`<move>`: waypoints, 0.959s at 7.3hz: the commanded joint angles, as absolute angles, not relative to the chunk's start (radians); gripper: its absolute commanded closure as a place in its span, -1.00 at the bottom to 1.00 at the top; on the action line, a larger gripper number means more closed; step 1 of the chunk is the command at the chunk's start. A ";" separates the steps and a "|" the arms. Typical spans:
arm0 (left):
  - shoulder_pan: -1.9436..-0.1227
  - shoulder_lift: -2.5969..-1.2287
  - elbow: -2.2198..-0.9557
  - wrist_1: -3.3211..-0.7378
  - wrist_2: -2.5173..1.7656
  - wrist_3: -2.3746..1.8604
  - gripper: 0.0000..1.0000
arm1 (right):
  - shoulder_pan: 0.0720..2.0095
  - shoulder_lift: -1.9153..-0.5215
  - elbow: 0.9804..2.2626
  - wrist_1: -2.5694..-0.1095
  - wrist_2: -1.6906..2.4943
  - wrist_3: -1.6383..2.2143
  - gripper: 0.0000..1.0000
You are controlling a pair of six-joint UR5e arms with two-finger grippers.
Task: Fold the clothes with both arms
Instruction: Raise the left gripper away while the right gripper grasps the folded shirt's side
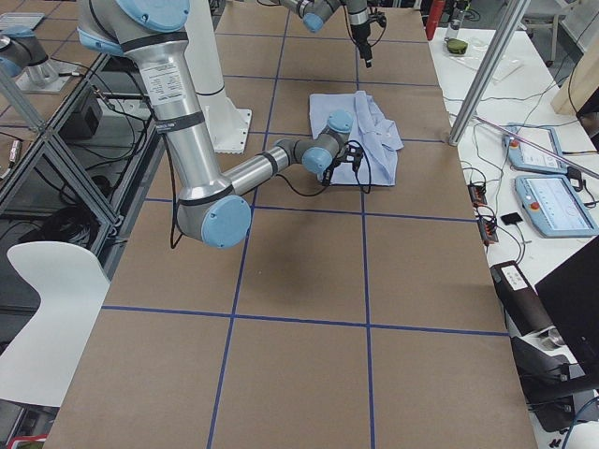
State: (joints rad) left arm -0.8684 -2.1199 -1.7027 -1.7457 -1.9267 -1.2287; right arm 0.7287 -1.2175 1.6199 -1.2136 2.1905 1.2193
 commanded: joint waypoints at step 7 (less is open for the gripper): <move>-0.880 -2.121 -1.703 -1.746 -1.922 -1.229 -1.00 | 0.730 -1.307 1.745 -1.212 2.209 1.221 1.00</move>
